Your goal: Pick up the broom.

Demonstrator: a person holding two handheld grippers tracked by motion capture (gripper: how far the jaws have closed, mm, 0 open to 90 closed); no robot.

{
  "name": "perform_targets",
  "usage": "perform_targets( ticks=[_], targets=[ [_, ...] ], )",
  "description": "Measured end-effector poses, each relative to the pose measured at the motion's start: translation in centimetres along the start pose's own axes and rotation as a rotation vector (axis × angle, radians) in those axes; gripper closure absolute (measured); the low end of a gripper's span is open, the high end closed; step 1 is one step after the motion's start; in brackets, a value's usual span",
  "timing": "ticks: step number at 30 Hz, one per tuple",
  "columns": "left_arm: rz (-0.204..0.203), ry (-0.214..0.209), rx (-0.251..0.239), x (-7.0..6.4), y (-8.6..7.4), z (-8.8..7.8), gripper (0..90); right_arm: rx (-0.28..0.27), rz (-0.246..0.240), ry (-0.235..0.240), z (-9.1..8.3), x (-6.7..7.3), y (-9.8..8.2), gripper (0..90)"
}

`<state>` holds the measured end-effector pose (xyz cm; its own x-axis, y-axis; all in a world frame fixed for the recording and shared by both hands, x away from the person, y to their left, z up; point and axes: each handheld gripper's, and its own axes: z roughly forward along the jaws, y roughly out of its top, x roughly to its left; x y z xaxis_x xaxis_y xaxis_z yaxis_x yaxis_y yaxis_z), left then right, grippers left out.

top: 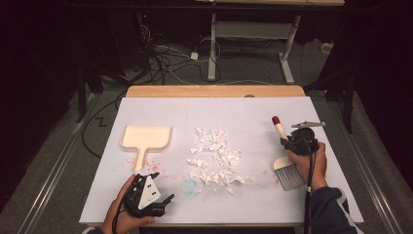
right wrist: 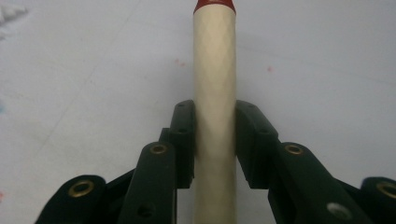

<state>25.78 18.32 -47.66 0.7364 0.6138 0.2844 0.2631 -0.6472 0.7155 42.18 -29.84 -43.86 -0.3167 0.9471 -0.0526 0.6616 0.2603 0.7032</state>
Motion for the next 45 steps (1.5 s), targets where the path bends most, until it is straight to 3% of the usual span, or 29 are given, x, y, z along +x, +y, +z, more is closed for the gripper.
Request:
perform_targets(
  ticks=[5, 7, 13, 16, 18, 19, 20, 22, 23, 24, 26, 27, 31, 32, 35, 39, 45],
  targets=[
    [-0.001, -0.001, -0.005, -0.1, 0.2, -0.1, 17.5, -0.102, 0.001, 0.017, -3.0, 0.0, 0.2, 71.5],
    [-0.012, -0.004, -0.012, 0.0, 0.3, -0.1, 17.5, -0.119, -0.005, 0.015, -3.6, 0.1, 0.3, 71.5],
    [-0.064, -0.038, -0.082, -0.2, 2.1, -0.4, 17.5, -0.222, -0.028, 0.029, -7.3, 1.2, 1.0, 71.7],
    [-0.069, -0.058, -0.137, -0.6, 4.5, -0.5, 17.8, -0.26, -0.048, 0.046, -8.5, 2.1, 1.3, 71.7],
    [-0.058, -0.055, -0.152, -0.8, 5.2, -0.4, 18.2, -0.273, -0.057, 0.042, -8.8, 2.4, 1.4, 71.8],
    [-0.048, -0.072, -0.177, -1.3, 6.6, -0.1, 18.3, -0.295, -0.071, 0.035, -9.2, 2.9, 1.5, 71.8],
    [-0.048, -0.072, -0.177, -1.3, 6.6, -0.1, 18.4, -0.304, -0.074, 0.04, -9.4, 3.1, 1.5, 71.8],
    [-0.044, -0.104, -0.199, -1.9, 8.1, 0.3, 18.4, -0.317, -0.077, 0.056, -9.8, 3.6, 1.6, 71.8],
    [-0.035, -0.123, -0.224, -2.5, 9.7, 0.8, 18.5, -0.324, -0.084, 0.06, -10.0, 3.9, 1.7, 71.8],
    [-0.035, -0.123, -0.224, -2.5, 9.7, 0.8, 18.7, -0.331, -0.089, 0.065, -10.2, 4.2, 1.7, 71.8],
    [-0.031, -0.15, -0.25, -3.2, 11.3, 1.4, 18.8, -0.35, -0.104, 0.076, -10.8, 4.8, 1.8, 71.7],
    [-0.035, -0.163, -0.263, -3.6, 12.1, 1.7, 18.8, -0.35, -0.104, 0.076, -10.8, 4.8, 1.8, 71.7],
    [-0.046, -0.203, -0.31, -5.2, 15.2, 3.0, 20.7, -0.392, -0.154, 0.113, -12.3, 7.2, 1.9, 71.7],
    [-0.06, -0.236, -0.33, -6.0, 16.5, 3.7, 20.8, -0.392, -0.172, 0.123, -12.5, 7.7, 1.9, 71.7],
    [-0.084, -0.256, -0.343, -6.9, 17.9, 4.6, 22.0, -0.403, -0.209, 0.15, -13.1, 9.3, 1.8, 71.7],
    [-0.133, -0.288, -0.342, -7.3, 18.5, 5.9, 25.2, -0.43, -0.248, 0.175, -14.0, 11.0, 1.6, 71.7],
    [-0.194, -0.331, -0.327, -6.9, 18.0, 7.0, 40.5, -0.455, -0.278, 0.208, -15.1, 12.6, 1.3, 71.7]
  ],
)
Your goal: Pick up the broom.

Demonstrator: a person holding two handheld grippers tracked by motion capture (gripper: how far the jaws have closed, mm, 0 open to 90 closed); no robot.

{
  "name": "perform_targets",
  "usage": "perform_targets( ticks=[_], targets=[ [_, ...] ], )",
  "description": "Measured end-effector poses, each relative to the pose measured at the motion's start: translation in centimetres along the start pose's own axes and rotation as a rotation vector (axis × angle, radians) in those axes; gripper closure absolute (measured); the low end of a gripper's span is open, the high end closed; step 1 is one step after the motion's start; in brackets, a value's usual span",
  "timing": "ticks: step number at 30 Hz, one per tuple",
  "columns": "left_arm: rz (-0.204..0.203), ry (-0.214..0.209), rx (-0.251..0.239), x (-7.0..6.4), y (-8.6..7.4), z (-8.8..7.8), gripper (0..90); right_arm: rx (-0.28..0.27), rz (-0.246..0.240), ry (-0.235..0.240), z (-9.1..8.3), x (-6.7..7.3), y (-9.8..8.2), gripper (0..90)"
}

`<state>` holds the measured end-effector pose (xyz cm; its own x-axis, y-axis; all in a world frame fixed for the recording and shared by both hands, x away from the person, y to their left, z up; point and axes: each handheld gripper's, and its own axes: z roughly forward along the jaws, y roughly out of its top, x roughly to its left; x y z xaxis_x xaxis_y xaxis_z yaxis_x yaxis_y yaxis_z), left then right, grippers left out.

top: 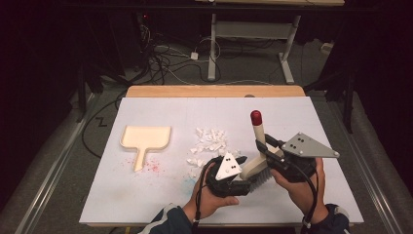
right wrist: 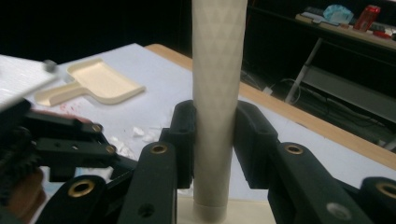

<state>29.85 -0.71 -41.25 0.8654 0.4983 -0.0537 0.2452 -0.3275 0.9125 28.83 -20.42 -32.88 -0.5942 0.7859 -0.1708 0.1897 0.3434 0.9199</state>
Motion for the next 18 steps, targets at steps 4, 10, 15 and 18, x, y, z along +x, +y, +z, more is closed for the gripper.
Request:
perform_targets(
  ticks=[4, 10, 15, 18],
  targets=[
    [-0.005, -0.032, -0.008, 0.5, -0.2, -0.2, 54.1, -0.009, -0.016, 0.006, -0.4, 0.7, 0.4, 71.6],
    [0.027, -0.065, 0.02, 1.5, -0.4, -1.3, 65.0, -0.009, -0.039, 0.066, -0.7, 1.0, 0.7, 70.9],
    [0.095, -0.09, 0.09, 2.4, -0.2, -3.0, 65.4, -0.016, -0.097, 0.157, -1.4, 0.3, 0.4, 61.2],
    [0.117, -0.125, 0.15, 2.9, -0.4, -3.7, 65.4, 0.022, -0.144, 0.259, -1.7, -0.5, 0.0, 51.2]
  ],
)
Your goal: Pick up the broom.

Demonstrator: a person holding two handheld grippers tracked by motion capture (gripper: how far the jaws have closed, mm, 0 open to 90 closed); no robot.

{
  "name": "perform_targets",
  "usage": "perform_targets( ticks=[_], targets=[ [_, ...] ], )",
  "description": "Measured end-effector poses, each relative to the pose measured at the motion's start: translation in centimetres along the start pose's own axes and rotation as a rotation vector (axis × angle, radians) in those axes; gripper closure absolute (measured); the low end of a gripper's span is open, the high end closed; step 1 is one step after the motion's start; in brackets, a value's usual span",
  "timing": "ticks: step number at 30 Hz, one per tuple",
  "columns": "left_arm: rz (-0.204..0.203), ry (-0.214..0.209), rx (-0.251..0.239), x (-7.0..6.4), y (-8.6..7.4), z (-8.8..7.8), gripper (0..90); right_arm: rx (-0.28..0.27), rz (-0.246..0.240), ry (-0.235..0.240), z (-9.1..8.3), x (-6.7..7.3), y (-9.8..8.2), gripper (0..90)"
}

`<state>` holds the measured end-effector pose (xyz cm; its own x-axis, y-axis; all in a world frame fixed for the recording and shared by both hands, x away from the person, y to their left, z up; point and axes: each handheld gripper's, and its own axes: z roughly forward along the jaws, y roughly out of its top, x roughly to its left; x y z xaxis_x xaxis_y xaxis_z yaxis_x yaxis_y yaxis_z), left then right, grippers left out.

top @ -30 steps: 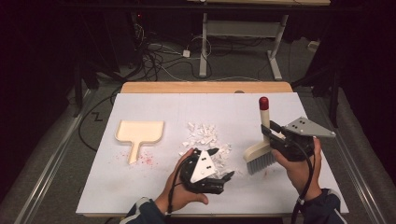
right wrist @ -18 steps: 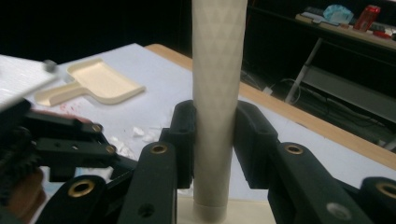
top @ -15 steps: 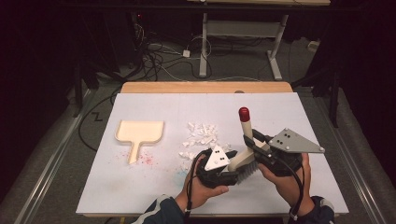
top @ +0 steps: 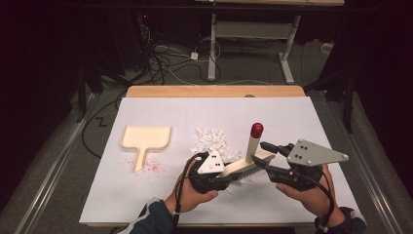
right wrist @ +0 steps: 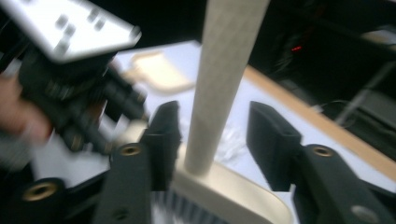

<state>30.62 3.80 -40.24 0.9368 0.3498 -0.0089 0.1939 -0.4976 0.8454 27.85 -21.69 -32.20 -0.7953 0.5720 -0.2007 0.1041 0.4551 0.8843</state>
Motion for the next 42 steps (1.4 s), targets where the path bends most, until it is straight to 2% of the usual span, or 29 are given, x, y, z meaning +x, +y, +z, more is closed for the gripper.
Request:
perform_targets(
  ticks=[2, 4, 5, 6, 7, 9, 11, 13, 15, 16, 17, 20, 21, 23, 24, 25, 27, 29, 30, 31, 32, 33, 34, 35, 36, 37, 39, 41, 42],
  targets=[
    [0.035, -0.021, 0.041, 0.0, -0.3, -0.3, 65.4, 0.021, -0.038, 0.051, 0.0, -0.3, -0.8, 48.3],
    [0.065, -0.049, 0.065, -0.3, -0.6, -0.7, 65.4, 0.073, -0.056, 0.111, 0.5, -0.4, -1.6, 42.8],
    [0.078, -0.057, 0.072, -0.5, -0.7, -0.9, 65.3, 0.106, -0.08, 0.153, 0.9, -0.4, -2.1, 42.0],
    [0.078, -0.057, 0.072, -0.5, -0.7, -0.9, 65.3, 0.106, -0.08, 0.153, 0.9, -0.4, -2.1, 42.0],
    [0.09, -0.073, 0.075, -0.8, -0.9, -1.4, 65.3, 0.179, -0.157, 0.19, 1.9, 0.1, -3.1, 38.4],
    [0.109, -0.114, 0.072, -1.2, -1.1, -1.9, 65.3, 0.241, -0.204, 0.225, 3.1, 0.6, -3.9, 37.4],
    [0.144, -0.132, 0.081, -1.7, -1.2, -2.2, 65.3, 0.257, -0.196, 0.277, 4.1, 0.9, -4.4, 34.9],
    [0.164, -0.153, 0.091, -2.1, -1.4, -2.4, 65.2, 0.257, -0.188, 0.352, 4.8, 1.4, -4.7, 37.6],
    [0.173, -0.164, 0.092, -2.2, -1.5, -2.3, 64.9, 0.251, -0.197, 0.43, 5.3, 1.9, -4.8, 48.5],
    [0.194, -0.174, 0.089, -2.3, -1.8, -2.3, 64.9, 0.245, -0.198, 0.456, 5.3, 2.1, -4.9, 52.3],
    [0.199, -0.169, 0.097, -2.2, -1.8, -2.2, 64.8, 0.243, -0.193, 0.479, 5.4, 2.2, -4.9, 58.3],
    [0.197, -0.165, 0.092, -2.1, -2.0, -2.1, 62.1, 0.246, -0.161, 0.505, 5.5, 2.2, -5.0, 63.8],
    [0.195, -0.138, 0.093, -1.8, -2.1, -2.0, 58.0, 0.252, -0.162, 0.515, 5.5, 2.2, -5.1, 66.7],
    [0.197, -0.124, 0.093, -1.6, -2.3, -1.9, 54.6, 0.258, -0.168, 0.495, 5.7, 2.4, -5.2, 67.6],
    [0.219, -0.103, 0.094, -1.7, -2.3, -1.9, 54.0, 0.262, -0.17, 0.491, 5.8, 2.5, -5.1, 67.9],
    [0.237, -0.062, 0.089, -1.8, -2.4, -1.9, 51.8, 0.267, -0.174, 0.486, 5.8, 2.5, -5.1, 68.1],
    [0.239, -0.018, 0.087, -1.8, -2.4, -2.2, 40.3, 0.27, -0.174, 0.467, 5.9, 2.4, -5.1, 68.3],
    [0.225, 0.03, 0.054, -1.7, -2.5, -2.8, 28.6, 0.271, -0.187, 0.436, 5.6, 2.3, -4.9, 68.4],
    [0.219, 0.059, 0.04, -1.6, -2.5, -3.2, 26.6, 0.274, -0.163, 0.413, 5.4, 2.2, -4.8, 68.4],
    [0.219, 0.059, 0.04, -1.6, -2.5, -3.2, 24.7, 0.274, -0.163, 0.413, 5.4, 2.2, -4.8, 68.4],
    [0.217, 0.089, 0.031, -1.4, -2.5, -3.6, 24.7, 0.266, -0.159, 0.39, 5.2, 2.0, -4.6, 68.4],
    [0.214, 0.12, 0.021, -1.3, -2.7, -4.0, 22.6, 0.26, -0.145, 0.359, 4.9, 1.7, -4.4, 68.4],
    [0.189, 0.171, 0.006, -0.8, -3.2, -4.9, 21.6, 0.239, -0.096, 0.314, 4.4, 0.8, -4.1, 68.4],
    [0.189, 0.171, 0.006, -0.8, -3.2, -4.9, 20.7, 0.231, -0.087, 0.275, 4.1, 0.4, -4.0, 68.3],
    [0.181, 0.198, 0.006, -0.5, -3.5, -5.3, 20.7, 0.231, -0.087, 0.275, 4.1, 0.4, -4.0, 68.3],
    [0.182, 0.229, 0.006, -0.3, -3.9, -5.8, 19.8, 0.22, -0.05, 0.215, 3.6, -0.5, -4.0, 68.3],
    [0.169, 0.271, 0.004, 0.2, -4.9, -6.7, 19.8, 0.208, -0.031, 0.203, 3.3, -1.0, -4.0, 68.3],
    [0.17, 0.339, 0.021, 0.7, -6.0, -7.5, 19.5, 0.197, 0.005, 0.156, 2.9, -1.9, -4.2, 68.3],
    [0.168, 0.39, 0.019, 0.9, -6.7, -7.9, 19.1, 0.196, 0.016, 0.11, 2.5, -2.5, -4.3, 68.3]
  ],
)
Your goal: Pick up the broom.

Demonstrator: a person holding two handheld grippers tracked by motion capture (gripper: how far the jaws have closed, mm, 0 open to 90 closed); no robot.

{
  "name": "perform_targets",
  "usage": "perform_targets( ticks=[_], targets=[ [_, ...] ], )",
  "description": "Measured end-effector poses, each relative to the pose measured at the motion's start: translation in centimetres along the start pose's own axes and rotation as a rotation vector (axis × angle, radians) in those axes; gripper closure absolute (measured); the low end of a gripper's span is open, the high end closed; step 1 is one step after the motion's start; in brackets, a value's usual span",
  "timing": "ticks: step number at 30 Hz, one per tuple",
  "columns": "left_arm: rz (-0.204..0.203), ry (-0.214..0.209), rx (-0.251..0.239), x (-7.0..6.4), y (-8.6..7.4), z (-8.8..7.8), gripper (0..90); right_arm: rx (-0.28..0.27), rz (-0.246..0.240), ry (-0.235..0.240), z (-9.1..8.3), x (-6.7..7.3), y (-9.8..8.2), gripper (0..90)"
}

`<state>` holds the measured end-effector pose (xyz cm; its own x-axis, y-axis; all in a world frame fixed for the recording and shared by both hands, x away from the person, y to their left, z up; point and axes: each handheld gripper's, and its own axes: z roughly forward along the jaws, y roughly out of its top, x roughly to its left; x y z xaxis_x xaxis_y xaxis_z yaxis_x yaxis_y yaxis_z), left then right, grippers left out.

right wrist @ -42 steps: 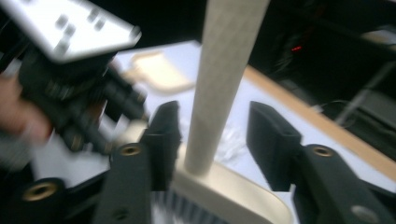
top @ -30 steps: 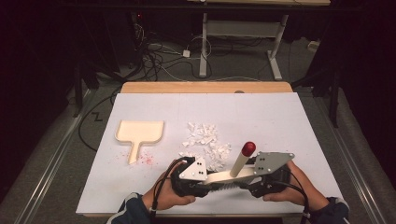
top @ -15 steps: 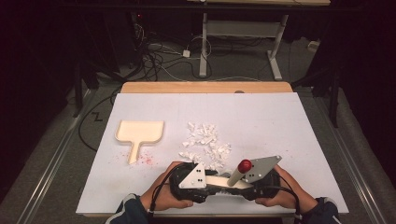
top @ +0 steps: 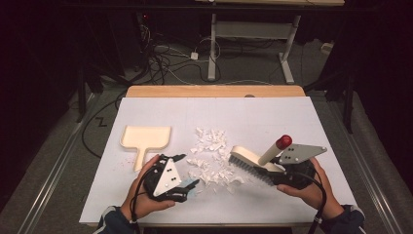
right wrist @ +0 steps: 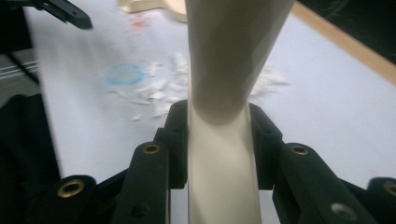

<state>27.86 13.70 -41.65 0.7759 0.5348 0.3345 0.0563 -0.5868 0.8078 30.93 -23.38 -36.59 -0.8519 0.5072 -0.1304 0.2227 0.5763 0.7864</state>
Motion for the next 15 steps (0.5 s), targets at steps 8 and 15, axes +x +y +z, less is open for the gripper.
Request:
perform_targets(
  ticks=[8, 15],
  targets=[
    [-0.127, 0.073, 0.076, 1.1, -5.2, -1.4, 18.4, -0.016, 0.069, -0.132, -0.9, -2.3, -0.6, 68.4],
    [-0.14, 0.052, 0.124, -0.1, -7.0, -2.2, 18.4, 0.01, 0.101, -0.238, -1.1, -3.9, -1.7, 68.4]
  ],
)
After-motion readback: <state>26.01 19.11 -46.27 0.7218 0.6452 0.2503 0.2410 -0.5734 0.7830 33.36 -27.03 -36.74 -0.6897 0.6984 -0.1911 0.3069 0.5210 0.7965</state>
